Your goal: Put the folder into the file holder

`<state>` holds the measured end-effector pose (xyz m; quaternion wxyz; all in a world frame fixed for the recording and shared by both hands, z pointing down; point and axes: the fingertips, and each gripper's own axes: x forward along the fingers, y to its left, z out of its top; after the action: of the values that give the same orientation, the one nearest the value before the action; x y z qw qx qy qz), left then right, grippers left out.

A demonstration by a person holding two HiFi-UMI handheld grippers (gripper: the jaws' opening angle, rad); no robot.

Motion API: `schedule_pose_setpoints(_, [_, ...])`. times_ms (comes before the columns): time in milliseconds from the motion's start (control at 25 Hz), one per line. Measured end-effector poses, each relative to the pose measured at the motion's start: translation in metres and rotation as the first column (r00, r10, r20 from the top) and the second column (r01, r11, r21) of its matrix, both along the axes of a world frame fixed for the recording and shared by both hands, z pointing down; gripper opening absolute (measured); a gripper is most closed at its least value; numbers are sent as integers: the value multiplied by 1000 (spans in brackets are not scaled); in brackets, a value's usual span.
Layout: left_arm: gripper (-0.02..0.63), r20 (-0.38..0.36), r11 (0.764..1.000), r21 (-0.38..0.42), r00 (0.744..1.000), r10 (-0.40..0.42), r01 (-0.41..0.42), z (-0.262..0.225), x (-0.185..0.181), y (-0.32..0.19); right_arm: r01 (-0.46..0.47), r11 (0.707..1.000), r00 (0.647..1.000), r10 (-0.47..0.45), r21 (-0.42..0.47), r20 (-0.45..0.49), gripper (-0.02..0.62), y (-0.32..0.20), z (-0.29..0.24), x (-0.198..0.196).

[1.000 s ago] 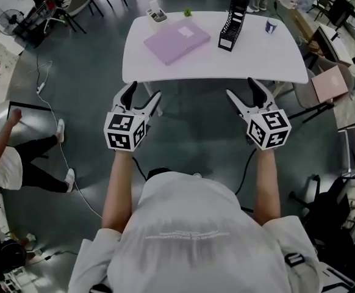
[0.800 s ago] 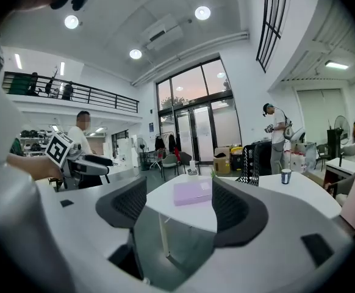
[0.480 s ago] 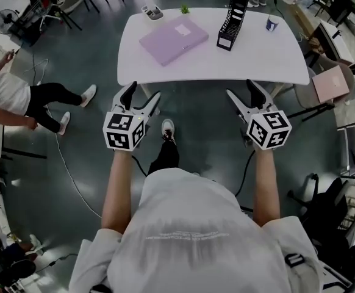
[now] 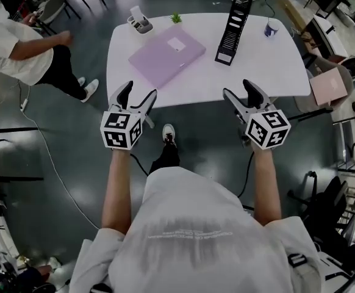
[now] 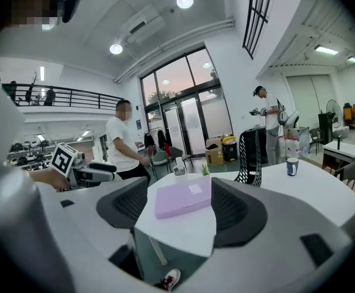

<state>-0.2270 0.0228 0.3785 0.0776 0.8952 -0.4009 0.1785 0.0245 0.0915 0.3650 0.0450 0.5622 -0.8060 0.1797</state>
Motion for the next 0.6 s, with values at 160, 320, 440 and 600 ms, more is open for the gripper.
schedule_pose_setpoints(160, [339, 6, 999, -38, 999, 33, -33, 15, 1, -70, -30, 999, 999, 31, -42, 25, 324, -62, 15, -7])
schedule_pose_setpoints(320, [339, 15, 995, -80, 998, 62, -61, 25, 0, -131, -55, 994, 996, 61, -94, 67, 324, -113, 29, -12])
schedule_pose_setpoints(440, [339, 15, 993, -93, 997, 72, -70, 28, -3, -173, -73, 991, 993, 83, -116, 80, 324, -149, 34, -15])
schedule_pose_setpoints(600, [339, 11, 990, -110, 996, 92, -90, 36, -5, -215, -100, 985, 991, 111, -139, 80, 324, -185, 40, -17])
